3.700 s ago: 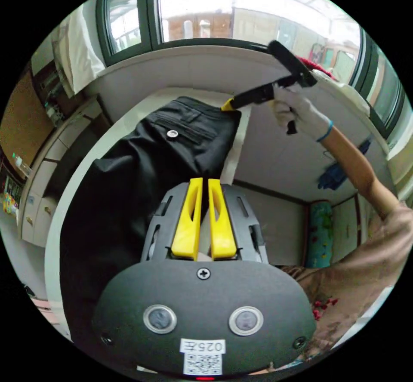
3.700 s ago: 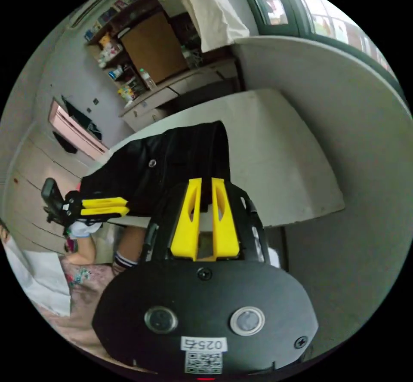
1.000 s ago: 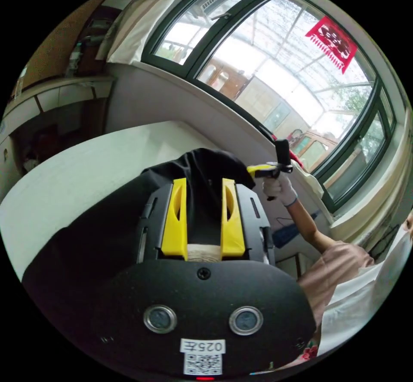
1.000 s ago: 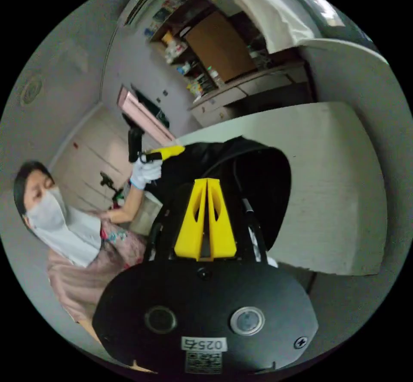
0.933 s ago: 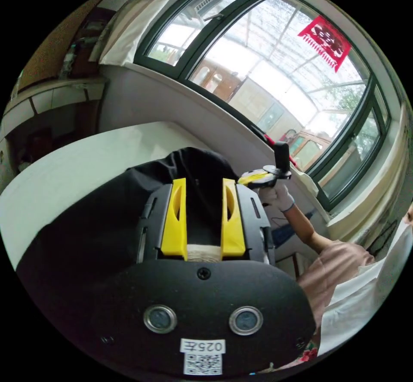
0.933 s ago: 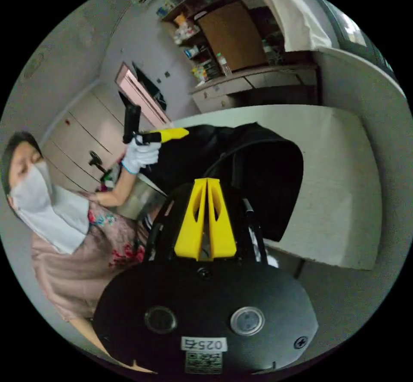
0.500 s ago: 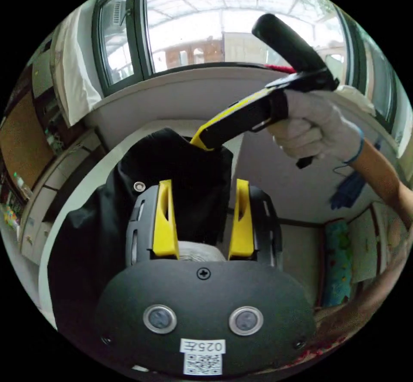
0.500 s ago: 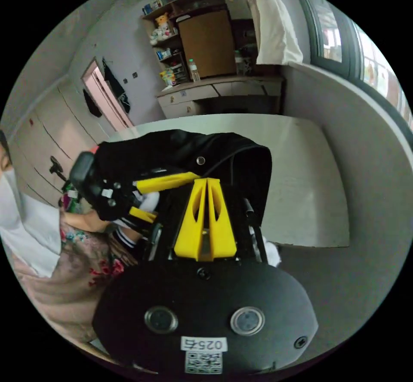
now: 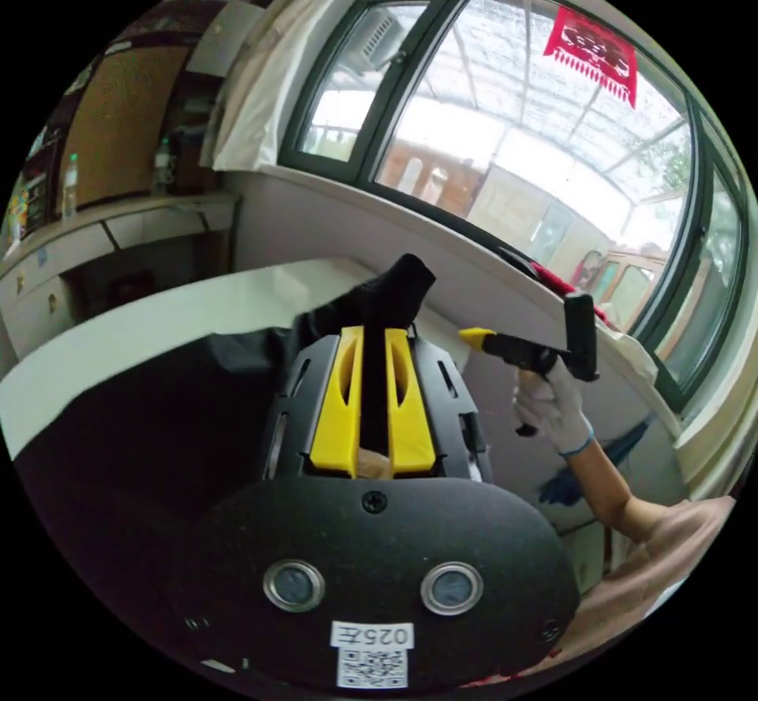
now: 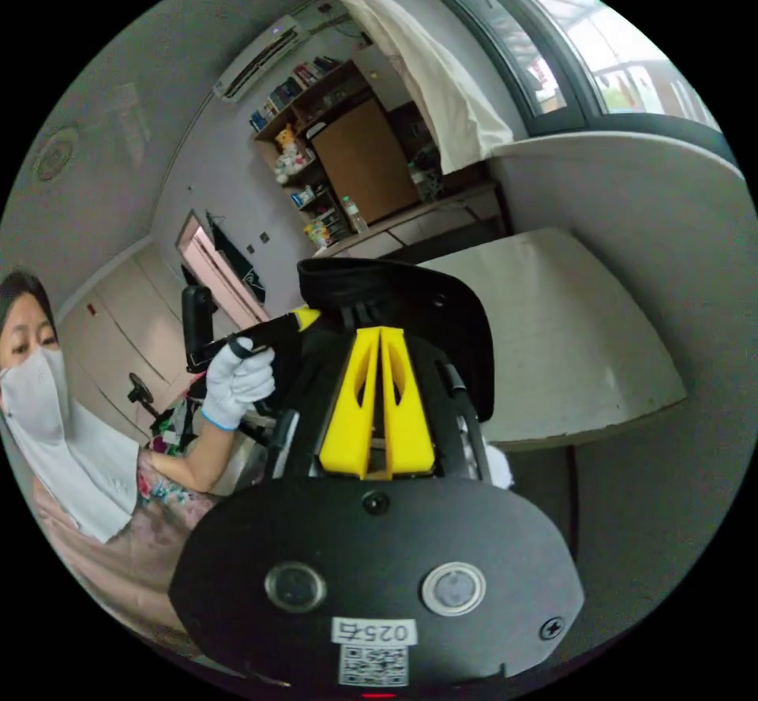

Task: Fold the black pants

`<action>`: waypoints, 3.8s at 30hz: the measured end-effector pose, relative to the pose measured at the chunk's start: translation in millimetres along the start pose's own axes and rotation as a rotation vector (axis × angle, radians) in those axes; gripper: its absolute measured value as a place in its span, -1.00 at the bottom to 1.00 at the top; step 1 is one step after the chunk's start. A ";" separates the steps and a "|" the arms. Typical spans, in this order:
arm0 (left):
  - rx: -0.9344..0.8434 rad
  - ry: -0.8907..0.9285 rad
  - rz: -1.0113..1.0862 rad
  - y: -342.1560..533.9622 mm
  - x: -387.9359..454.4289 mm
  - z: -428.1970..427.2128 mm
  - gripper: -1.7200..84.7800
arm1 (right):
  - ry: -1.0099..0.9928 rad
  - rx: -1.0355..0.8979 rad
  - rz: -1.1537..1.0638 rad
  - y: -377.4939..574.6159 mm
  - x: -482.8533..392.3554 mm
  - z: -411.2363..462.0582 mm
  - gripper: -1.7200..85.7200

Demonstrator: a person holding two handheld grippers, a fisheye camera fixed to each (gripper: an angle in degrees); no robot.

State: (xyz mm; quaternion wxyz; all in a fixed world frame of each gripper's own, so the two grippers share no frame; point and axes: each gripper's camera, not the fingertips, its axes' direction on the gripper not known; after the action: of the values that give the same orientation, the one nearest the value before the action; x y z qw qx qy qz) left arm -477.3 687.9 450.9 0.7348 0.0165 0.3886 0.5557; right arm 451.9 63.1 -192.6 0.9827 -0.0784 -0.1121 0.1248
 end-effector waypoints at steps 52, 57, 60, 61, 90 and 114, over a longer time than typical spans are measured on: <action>0.007 -0.122 0.241 -133.8 29.4 -76.4 -1.00 | 0.401 0.142 -0.541 -19.0 -189.2 68.7 -0.62; 0.015 -0.083 0.269 -134.4 35.3 -94.3 -1.00 | 0.407 0.088 -0.533 -42.8 -192.3 96.1 -0.59; -0.001 -0.057 0.305 -135.4 40.7 -104.4 -1.00 | 0.387 0.081 -0.524 -61.8 -187.9 104.7 -0.61; -0.002 -0.071 0.317 -136.0 42.4 -106.2 -1.00 | 0.395 0.074 -0.535 -67.5 -190.3 108.0 -0.64; -0.248 -0.032 0.322 -3.0 50.4 -79.0 -0.86 | 0.114 -0.226 0.087 -90.8 23.5 23.6 -0.69; -0.369 -0.370 0.250 5.7 -6.2 -145.7 -0.98 | 0.122 -0.234 0.135 -94.6 17.7 23.0 -0.82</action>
State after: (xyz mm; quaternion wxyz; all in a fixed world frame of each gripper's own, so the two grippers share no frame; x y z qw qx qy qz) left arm -568.3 625.6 355.3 0.7098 0.0313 0.1352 0.6906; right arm 484.6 -19.9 -149.7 0.9613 -0.2071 -0.0605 0.1715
